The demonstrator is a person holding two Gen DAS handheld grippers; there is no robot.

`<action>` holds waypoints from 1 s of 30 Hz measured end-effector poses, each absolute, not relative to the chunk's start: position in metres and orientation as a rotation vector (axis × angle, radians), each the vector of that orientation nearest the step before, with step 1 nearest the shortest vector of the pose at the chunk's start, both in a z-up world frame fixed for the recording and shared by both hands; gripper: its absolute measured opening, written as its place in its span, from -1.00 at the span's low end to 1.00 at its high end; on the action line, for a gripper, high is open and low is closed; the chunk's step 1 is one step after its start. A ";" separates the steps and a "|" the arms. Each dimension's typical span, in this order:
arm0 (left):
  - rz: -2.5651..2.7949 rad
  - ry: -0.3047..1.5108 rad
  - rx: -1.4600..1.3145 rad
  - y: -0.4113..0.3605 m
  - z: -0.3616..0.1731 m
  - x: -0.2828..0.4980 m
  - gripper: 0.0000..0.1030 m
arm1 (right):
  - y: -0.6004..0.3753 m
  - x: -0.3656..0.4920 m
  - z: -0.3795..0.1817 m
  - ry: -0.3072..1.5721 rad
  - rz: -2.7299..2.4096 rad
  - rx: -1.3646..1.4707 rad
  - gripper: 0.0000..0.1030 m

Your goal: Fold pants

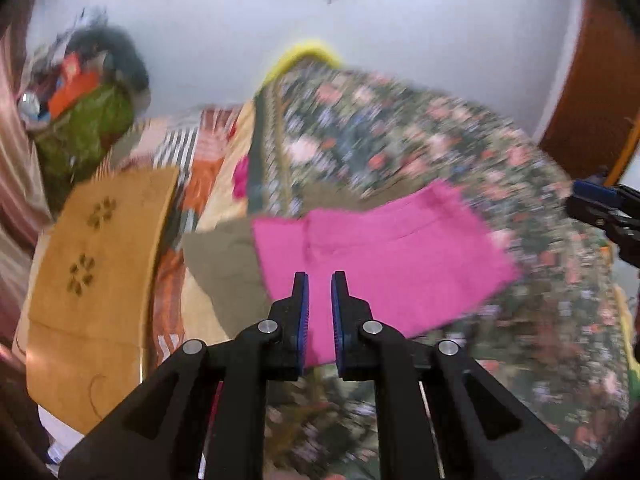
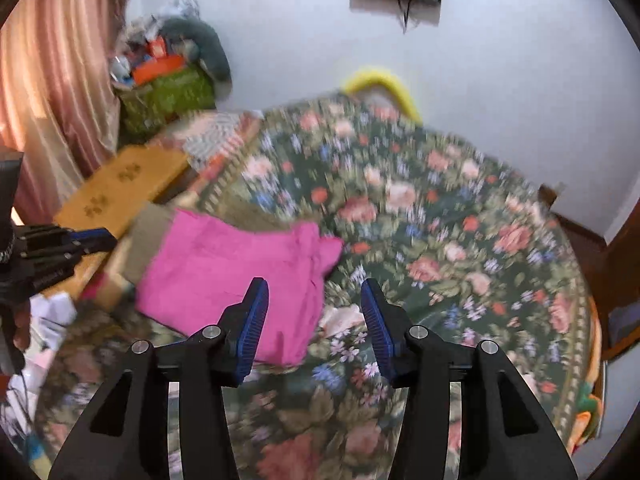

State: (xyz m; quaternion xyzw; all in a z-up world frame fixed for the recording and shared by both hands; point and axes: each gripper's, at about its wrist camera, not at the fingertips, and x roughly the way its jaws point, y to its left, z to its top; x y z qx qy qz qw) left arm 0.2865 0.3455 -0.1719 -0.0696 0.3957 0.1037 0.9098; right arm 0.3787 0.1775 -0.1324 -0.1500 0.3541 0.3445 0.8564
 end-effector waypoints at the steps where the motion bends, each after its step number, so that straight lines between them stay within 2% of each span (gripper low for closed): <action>1: 0.201 0.785 -0.141 0.336 -0.155 0.275 -0.76 | 0.171 0.365 -0.116 0.709 0.737 -0.302 -0.14; 9: 0.166 0.533 -0.070 0.271 -0.041 0.173 -0.76 | 0.133 0.266 -0.026 0.475 0.815 -0.212 -0.14; 15: 0.153 0.366 -0.055 0.230 0.011 0.089 -0.76 | 0.102 0.192 0.020 0.312 0.865 -0.151 -0.14; 21: 0.171 0.262 -0.037 0.201 0.031 0.031 -0.76 | 0.082 0.130 0.037 0.199 0.898 -0.104 -0.14; 23: 0.167 0.241 -0.027 0.193 0.033 0.017 -0.66 | 0.078 0.116 0.035 0.176 0.899 -0.094 -0.14; 24: 0.163 0.232 -0.028 0.190 0.033 0.010 -0.46 | 0.076 0.113 0.034 0.170 0.901 -0.093 -0.14; 25: 0.164 0.224 -0.030 0.187 0.033 0.004 -0.15 | 0.076 0.109 0.033 0.165 0.894 -0.096 -0.13; 27: 0.169 0.203 -0.038 0.184 0.031 -0.007 0.21 | 0.075 0.100 0.029 0.157 0.874 -0.095 0.11; 28: 0.166 0.190 -0.045 0.183 0.030 -0.013 0.24 | 0.075 0.098 0.026 0.156 0.869 -0.085 0.30; 30: 0.164 0.188 -0.049 0.182 0.028 -0.020 0.30 | 0.071 0.092 0.025 0.156 0.862 -0.071 0.39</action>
